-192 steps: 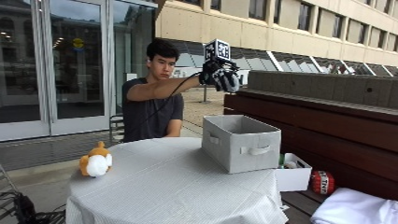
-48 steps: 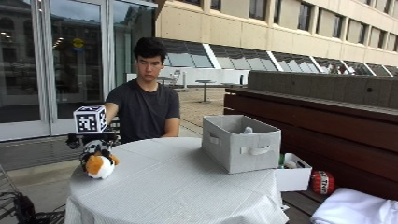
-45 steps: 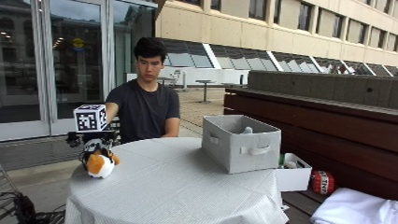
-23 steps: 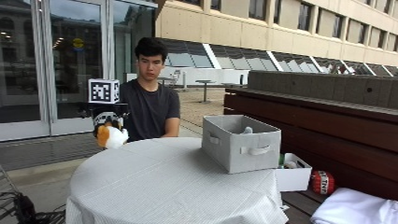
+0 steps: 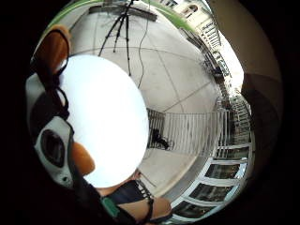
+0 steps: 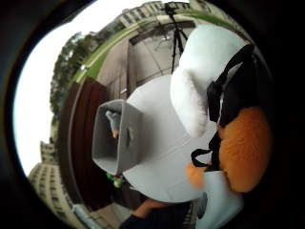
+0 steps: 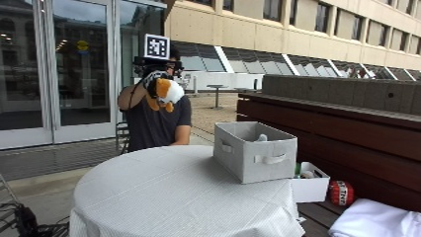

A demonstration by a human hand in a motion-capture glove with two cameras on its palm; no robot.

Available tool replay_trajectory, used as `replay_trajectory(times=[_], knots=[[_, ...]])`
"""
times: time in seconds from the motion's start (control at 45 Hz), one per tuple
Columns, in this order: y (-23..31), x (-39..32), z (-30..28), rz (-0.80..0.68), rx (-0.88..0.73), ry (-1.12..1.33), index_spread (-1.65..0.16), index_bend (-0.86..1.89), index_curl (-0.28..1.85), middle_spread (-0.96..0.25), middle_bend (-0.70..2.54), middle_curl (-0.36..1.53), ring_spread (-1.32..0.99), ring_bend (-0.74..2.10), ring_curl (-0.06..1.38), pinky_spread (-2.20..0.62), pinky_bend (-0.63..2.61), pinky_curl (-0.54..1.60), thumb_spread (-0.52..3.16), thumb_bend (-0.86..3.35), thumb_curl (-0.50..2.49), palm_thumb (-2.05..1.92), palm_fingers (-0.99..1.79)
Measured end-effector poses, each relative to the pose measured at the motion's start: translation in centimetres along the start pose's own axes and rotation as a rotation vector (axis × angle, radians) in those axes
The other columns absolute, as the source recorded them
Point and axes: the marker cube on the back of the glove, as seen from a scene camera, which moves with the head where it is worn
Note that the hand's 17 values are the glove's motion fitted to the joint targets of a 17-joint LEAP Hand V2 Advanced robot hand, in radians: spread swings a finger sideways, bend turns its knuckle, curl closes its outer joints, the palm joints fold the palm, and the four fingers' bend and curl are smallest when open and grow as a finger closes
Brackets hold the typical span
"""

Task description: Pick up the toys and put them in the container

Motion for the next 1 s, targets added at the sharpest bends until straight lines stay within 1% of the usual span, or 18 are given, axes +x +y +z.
replay_trajectory(times=[0.067,0.089,0.133,0.244,0.356,0.511,0.689,0.755,0.844,0.933,1.0], knots=[[-1.6,-3.9,-0.5,-0.065,0.24,0.009,-0.27,0.71,0.41,-0.54,0.42,0.64,-0.42,1.13,0.46,-0.48,0.95,0.37,0.46,0.17,0.99,0.75,1.07],[-1.8,-5.3,-0.7,-0.083,0.281,0.013,-0.27,0.7,0.42,-0.54,0.41,0.64,-0.42,1.13,0.46,-0.48,0.95,0.37,0.47,0.16,0.99,0.75,1.07],[-1.8,-7.9,-1.1,-0.115,0.311,0.021,-0.27,0.69,0.42,-0.54,0.41,0.65,-0.42,1.13,0.46,-0.48,0.95,0.38,0.47,0.16,1.0,0.75,1.07],[-0.4,-15.4,-2.2,-0.206,0.32,0.038,-0.27,0.68,0.45,-0.56,0.39,0.68,-0.42,1.13,0.46,-0.48,0.95,0.38,0.46,0.15,1.02,0.75,1.07],[1.1,-21.3,-3.1,-0.276,0.309,-0.002,-0.28,0.66,0.47,-0.57,0.37,0.7,-0.42,1.12,0.47,-0.48,0.94,0.38,0.47,0.15,1.05,0.75,1.07],[3.3,-27.8,-3.0,-0.315,0.36,-0.002,-0.28,0.64,0.5,-0.58,0.34,0.74,-0.42,1.12,0.48,-0.48,0.94,0.39,0.47,0.14,1.07,0.75,1.07],[5.3,-32.1,-0.7,-0.36,0.363,-0.003,-0.29,0.6,0.54,-0.6,0.31,0.78,-0.43,1.11,0.48,-0.48,0.93,0.39,0.48,0.13,1.1,0.75,1.07],[6.0,-33.3,0.2,-0.356,0.384,-0.019,-0.29,0.59,0.56,-0.61,0.3,0.79,-0.43,1.11,0.48,-0.48,0.93,0.4,0.48,0.12,1.11,0.75,1.07],[6.2,-34.4,1.2,-0.355,0.374,-0.029,-0.29,0.56,0.58,-0.62,0.28,0.81,-0.43,1.11,0.49,-0.48,0.93,0.4,0.49,0.12,1.13,0.75,1.07],[5.6,-34.8,2.3,-0.373,0.324,-0.032,-0.3,0.54,0.6,-0.62,0.26,0.83,-0.43,1.11,0.49,-0.48,0.93,0.4,0.5,0.11,1.14,0.75,1.06],[4.7,-34.8,3.4,-0.396,0.239,-0.031,-0.3,0.52,0.61,-0.63,0.23,0.84,-0.43,1.1,0.49,-0.48,0.93,0.4,0.51,0.11,1.15,0.75,1.05]])
